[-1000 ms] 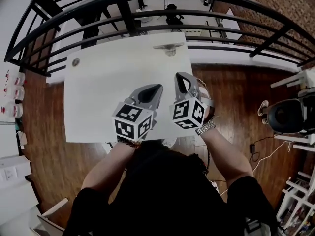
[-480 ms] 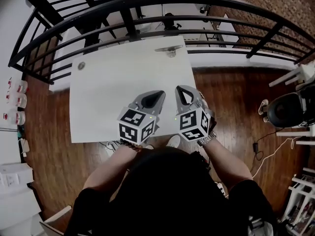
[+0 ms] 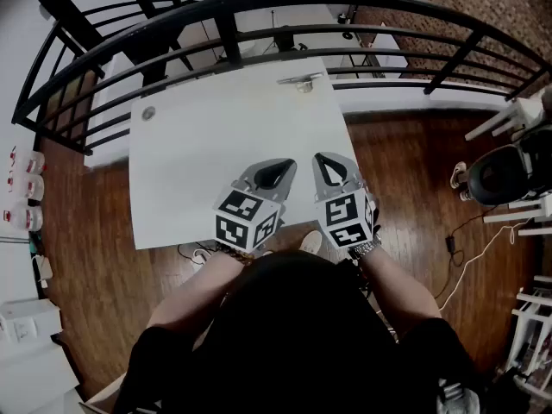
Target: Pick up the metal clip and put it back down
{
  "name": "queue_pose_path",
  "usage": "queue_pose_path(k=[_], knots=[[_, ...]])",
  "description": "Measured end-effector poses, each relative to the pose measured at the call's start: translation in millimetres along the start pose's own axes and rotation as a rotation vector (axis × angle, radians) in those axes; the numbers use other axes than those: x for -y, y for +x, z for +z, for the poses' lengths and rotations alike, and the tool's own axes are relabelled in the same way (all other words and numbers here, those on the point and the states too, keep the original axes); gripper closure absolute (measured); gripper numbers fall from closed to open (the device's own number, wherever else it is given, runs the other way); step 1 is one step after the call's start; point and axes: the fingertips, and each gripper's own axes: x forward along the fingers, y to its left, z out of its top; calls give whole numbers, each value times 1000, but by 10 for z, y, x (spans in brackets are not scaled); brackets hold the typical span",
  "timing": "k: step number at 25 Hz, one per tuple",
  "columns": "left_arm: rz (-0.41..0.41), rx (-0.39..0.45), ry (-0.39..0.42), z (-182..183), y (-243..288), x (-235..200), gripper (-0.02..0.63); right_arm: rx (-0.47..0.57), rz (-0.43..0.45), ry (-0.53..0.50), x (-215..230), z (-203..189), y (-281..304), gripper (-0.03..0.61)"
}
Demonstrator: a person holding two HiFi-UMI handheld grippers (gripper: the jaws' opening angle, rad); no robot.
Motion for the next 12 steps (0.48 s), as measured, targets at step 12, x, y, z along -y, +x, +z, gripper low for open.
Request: queue_pose_path(k=[12], knots=[[-50,11,12,-187,-378,191,597,9,-27,27,-428,44,-365,586]])
